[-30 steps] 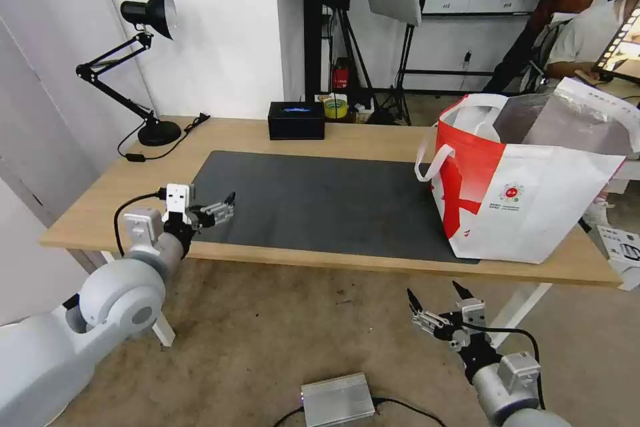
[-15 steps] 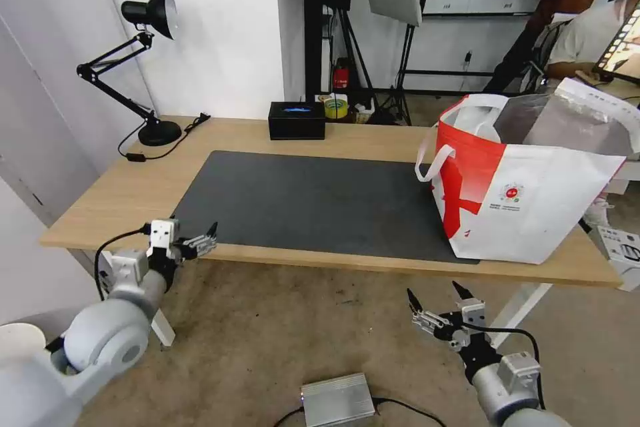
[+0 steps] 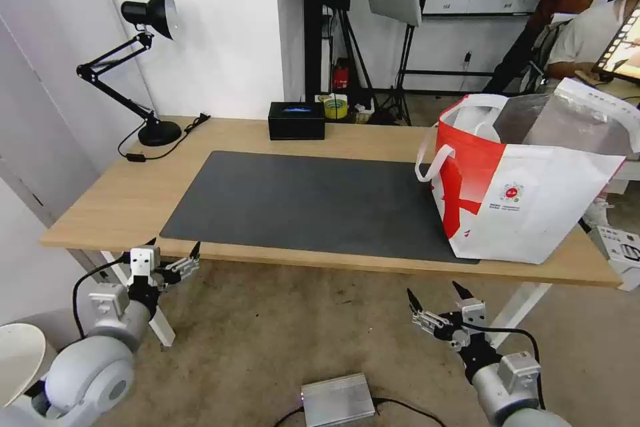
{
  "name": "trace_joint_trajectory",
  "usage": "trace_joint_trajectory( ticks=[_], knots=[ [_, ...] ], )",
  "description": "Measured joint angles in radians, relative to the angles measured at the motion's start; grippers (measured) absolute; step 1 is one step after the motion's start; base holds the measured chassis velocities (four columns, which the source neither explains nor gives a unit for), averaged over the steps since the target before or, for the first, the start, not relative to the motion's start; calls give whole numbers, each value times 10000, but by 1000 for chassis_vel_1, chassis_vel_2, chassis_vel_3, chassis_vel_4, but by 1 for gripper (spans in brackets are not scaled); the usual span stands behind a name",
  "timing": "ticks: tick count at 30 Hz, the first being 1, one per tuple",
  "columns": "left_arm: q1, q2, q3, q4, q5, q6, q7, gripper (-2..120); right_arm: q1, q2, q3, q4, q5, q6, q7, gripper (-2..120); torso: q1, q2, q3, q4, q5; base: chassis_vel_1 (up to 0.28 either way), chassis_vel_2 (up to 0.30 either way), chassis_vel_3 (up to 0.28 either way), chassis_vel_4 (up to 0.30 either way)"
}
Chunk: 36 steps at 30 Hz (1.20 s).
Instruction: Pick up the trash from the table and place it into the takeout bag.
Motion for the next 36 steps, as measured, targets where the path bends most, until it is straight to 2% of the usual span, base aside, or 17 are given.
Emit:
trace_joint_trajectory(
  ticks=[13, 24, 36],
  knots=[
    [861, -420, -173, 144, 350, -479, 483, 100, 1, 0, 0, -1, 0, 0, 0, 100, 0, 0, 1, 0, 1, 0, 0, 0, 0],
    [720, -512, -147, 265, 281, -968, 613, 100, 1, 0, 0, 0, 0, 0, 0, 100, 0, -1, 1, 0, 0, 0, 0, 0, 0],
    [556, -526, -94, 219, 99, -952, 582, 100, 1, 1, 0, -1, 0, 0, 1, 100, 0, -1, 1, 0, 1, 0, 0, 0, 0]
  ],
)
